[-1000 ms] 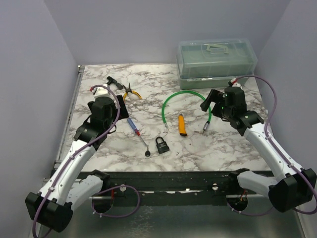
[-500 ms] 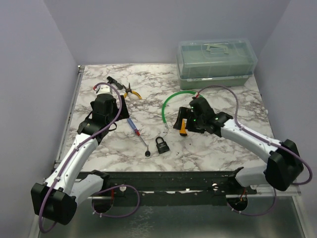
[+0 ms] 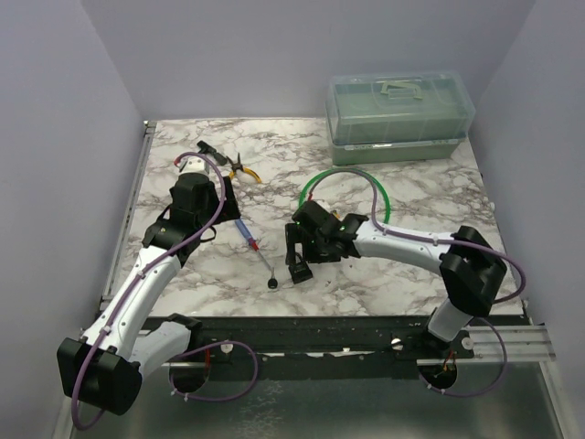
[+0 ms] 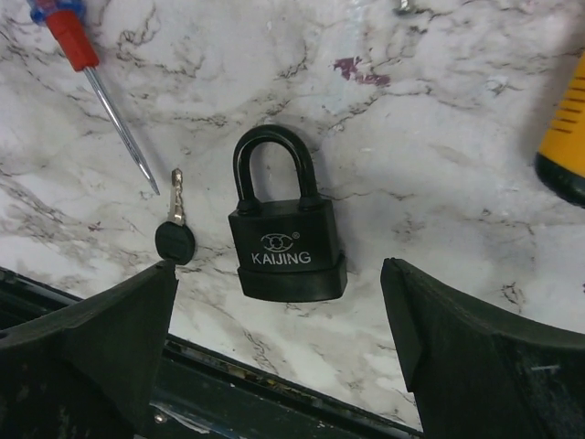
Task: Unlock with the key
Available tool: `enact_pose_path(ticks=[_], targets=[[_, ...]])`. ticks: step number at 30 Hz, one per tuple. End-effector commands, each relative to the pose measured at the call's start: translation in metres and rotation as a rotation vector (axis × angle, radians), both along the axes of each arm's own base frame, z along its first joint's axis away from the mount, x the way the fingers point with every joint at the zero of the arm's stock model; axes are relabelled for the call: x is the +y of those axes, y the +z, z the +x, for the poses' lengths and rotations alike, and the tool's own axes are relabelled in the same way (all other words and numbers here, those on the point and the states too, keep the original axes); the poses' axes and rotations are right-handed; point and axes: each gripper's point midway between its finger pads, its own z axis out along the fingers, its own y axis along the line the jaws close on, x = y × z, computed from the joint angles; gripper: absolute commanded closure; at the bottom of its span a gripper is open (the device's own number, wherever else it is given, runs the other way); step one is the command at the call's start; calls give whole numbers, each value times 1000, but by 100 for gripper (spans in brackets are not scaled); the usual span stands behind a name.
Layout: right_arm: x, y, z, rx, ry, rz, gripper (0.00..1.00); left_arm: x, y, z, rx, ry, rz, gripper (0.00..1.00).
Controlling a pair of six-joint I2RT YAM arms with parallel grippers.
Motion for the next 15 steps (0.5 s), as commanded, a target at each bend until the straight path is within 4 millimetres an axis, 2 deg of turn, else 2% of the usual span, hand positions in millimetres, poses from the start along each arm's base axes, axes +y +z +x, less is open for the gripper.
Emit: enact_pose_path(ticks=[1,5,9,15], targets=[[1,-15,-7,11,-6,-104,1,-5,4,-4,0,-38,-24,5],[1,-28,-10,20,0,-176,4,-8,3,-4,5,-50,-32,5],[1,-42,-13,43,0,-233,17,-11,3,-4,9,-60,-38,5],[3,-60,-17,66,7,-292,29,-12,3,-4,10,-66,-43,6]])
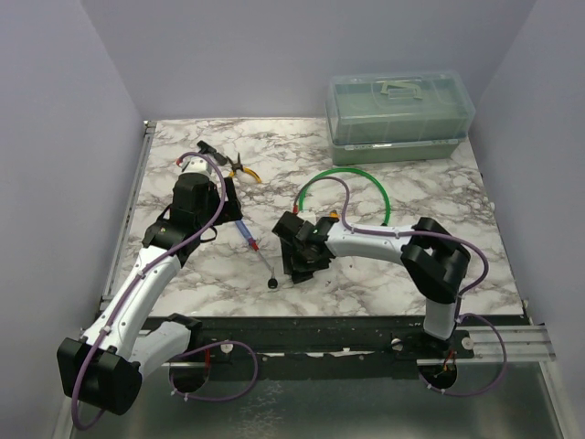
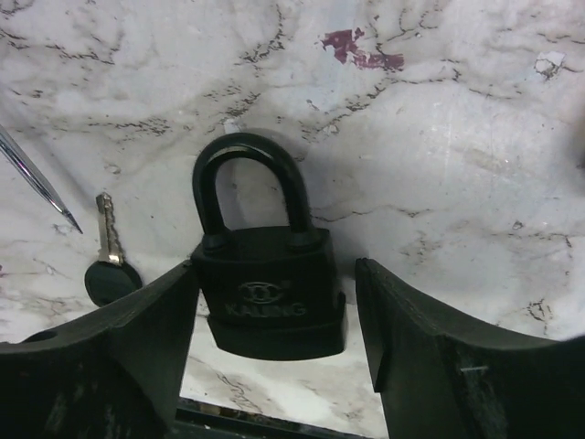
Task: Unlock with the key
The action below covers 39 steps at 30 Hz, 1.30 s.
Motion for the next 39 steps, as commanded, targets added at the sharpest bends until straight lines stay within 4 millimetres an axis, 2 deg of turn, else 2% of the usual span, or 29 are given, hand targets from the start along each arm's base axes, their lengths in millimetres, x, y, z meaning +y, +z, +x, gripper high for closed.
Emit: enact_pose_path(ticks=[1,5,9,23,26,33,35,39], targets=[[-7,-11,-1,-4,-16,-90,32,-2,4,-2,-2,-18,-13,6],[-7,-14,4,-21,-23,-110,44,-3,3,-2,1,-22,-14,6],[-6,-17,13,-53,-29,-136,51,-3,3,-2,3,-22,-16,6],[4,-14,75,-176,-94,-183,51,-8,-3,-2,24,-43,-30,6],[4,-9,82,-183,-87,-185,45,-9,-5,-2,33,-47,-31,7],[11,19,87,-219,-54,-134,12,-9,-7,-1,39,-46,-28,7],[12,29,86,-224,-54,-115,8,-10,-8,-1,43,-46,-27,7],[12,49,81,-222,-74,-71,7,-10,-8,0,44,-47,-27,8]])
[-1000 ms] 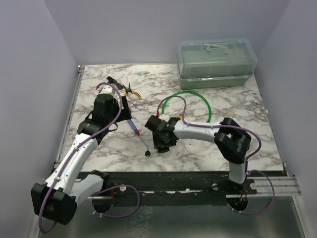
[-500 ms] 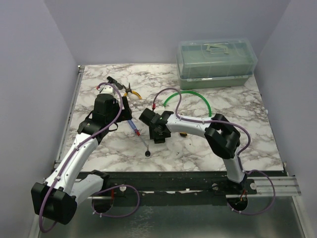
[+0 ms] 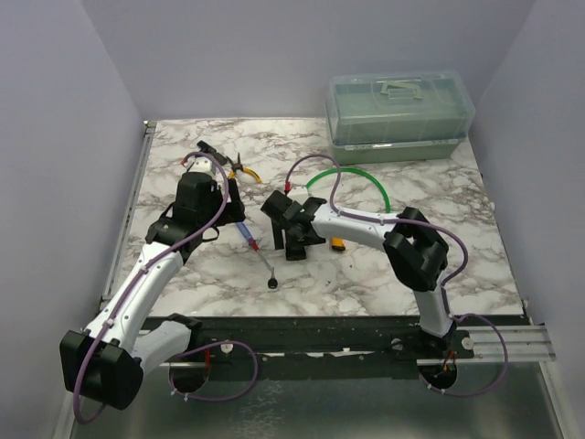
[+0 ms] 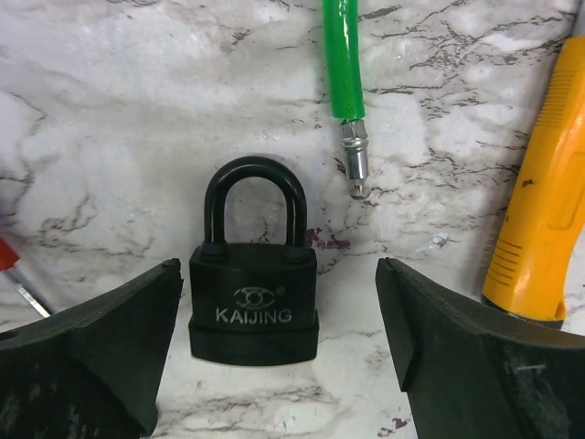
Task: Unlock with the key
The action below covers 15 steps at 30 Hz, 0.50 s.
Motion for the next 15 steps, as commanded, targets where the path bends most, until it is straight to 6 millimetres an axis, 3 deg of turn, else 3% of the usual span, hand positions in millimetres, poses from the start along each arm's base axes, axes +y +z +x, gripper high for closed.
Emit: enact_pose_path(ticks=[1,5,7,11,15], targets=[[3,44,0,-43,-22,78,7,0,0,0,9,-5,-8,8],[11,59,-17,14,-57,183,6,-1,1,0,6,-5,-8,8],[16,63,-28,33,-80,215,1,0,3,0,2,-5,-9,8],[22,64,-51,67,-165,144,0,3,6,-1,-13,9,-1,8],[30,52,-73,106,-224,42,1,16,10,-1,-33,65,35,8]])
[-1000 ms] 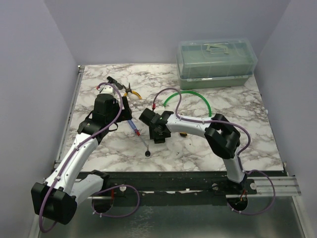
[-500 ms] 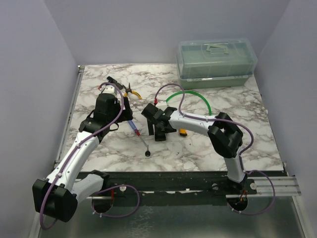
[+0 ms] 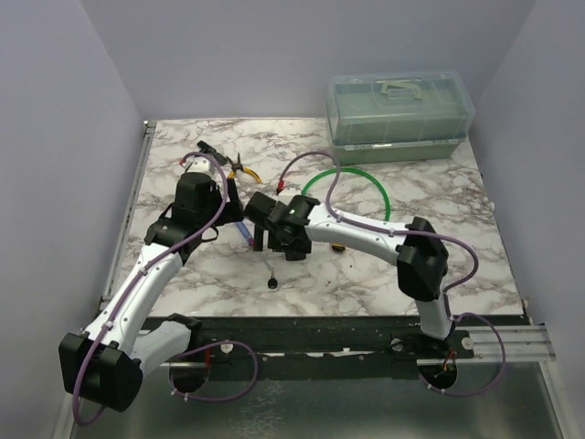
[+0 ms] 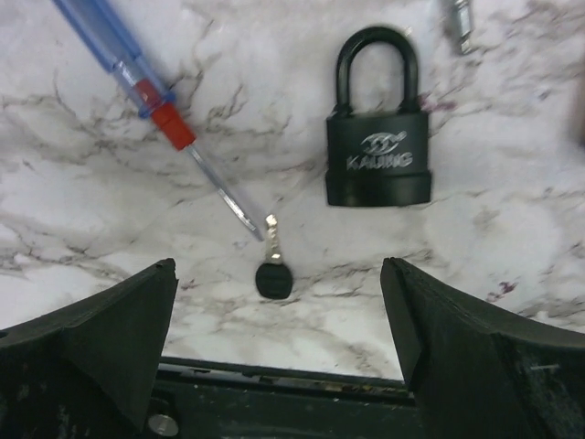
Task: Unlock with the key
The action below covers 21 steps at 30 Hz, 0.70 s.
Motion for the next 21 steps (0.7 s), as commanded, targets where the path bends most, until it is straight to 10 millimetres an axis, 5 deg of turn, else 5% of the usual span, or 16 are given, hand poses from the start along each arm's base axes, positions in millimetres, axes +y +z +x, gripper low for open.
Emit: enact_pose_path(ticks=[1,7,21], targets=[[-4,-25,-36,94,-76,-148,1,18,12,-2,-38,75,39,8],[13,-44,-57,149,-40,-119,5,39,25,-6,-91,171,75,7],[23,-71,-72,209,-5,-155,22,36,36,-11,-128,154,45,7]])
